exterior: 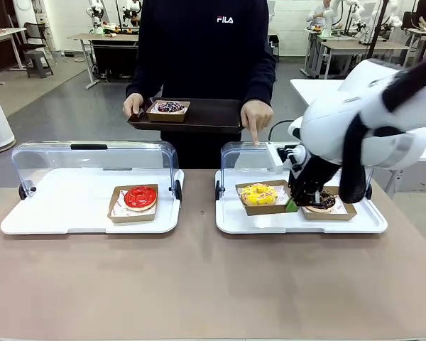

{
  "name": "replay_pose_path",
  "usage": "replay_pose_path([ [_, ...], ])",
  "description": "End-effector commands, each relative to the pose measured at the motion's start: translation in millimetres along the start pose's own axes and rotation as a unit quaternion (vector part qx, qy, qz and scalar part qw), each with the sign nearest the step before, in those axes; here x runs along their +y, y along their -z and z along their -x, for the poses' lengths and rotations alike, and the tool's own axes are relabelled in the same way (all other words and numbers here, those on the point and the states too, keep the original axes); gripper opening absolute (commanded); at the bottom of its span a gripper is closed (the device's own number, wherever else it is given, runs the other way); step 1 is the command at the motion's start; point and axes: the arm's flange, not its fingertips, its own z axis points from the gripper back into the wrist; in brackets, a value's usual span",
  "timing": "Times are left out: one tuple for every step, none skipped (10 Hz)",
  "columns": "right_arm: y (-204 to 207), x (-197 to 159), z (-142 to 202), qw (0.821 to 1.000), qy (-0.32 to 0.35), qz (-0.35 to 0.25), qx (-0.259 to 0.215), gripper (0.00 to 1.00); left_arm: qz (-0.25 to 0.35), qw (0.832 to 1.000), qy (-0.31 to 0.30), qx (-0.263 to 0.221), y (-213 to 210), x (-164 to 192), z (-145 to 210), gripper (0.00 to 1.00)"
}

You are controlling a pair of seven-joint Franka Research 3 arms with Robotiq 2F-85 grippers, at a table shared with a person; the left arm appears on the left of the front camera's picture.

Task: Provide the desired donut to the person.
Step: Pick up and lift the Paper togo box containing the Donut pointed at by the person.

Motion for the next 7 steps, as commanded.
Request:
replay_pose_path([
  [-49, 40, -12, 1.000, -0.016, -0.007, -0.018, 0.00, -0.002, 1.000, 0.009, -0.012, 0, 1, 2, 1.00],
  [-78, 57, -19, 0.999, -0.033, -0.003, -0.031, 0.00, -0.002, 1.000, 0.009, -0.012, 0, 1, 2, 1.00],
  [-106, 69, -26, 0.998, -0.046, 0.025, -0.029, 0.00, -0.002, 1.000, 0.009, -0.012, 0, 1, 2, 1.00],
  [-131, 74, -31, 0.997, -0.057, 0.048, -0.030, 0.00, -0.002, 1.000, 0.009, -0.012, 0, 1, 2, 1.00],
  [-149, 70, -32, 0.996, -0.059, 0.059, -0.038, 0.00, -0.002, 1.000, 0.009, -0.012, 0, 1, 2, 1.00],
  [-162, 62, -31, 0.995, -0.050, 0.078, -0.045, 0.00, -0.002, 1.000, 0.009, -0.012, 0, 1, 2, 1.00],
  [-165, 54, -30, 0.995, -0.046, 0.077, -0.052, 0.00, -0.002, 1.000, 0.009, -0.012, 0, 1, 2, 1.00],
])
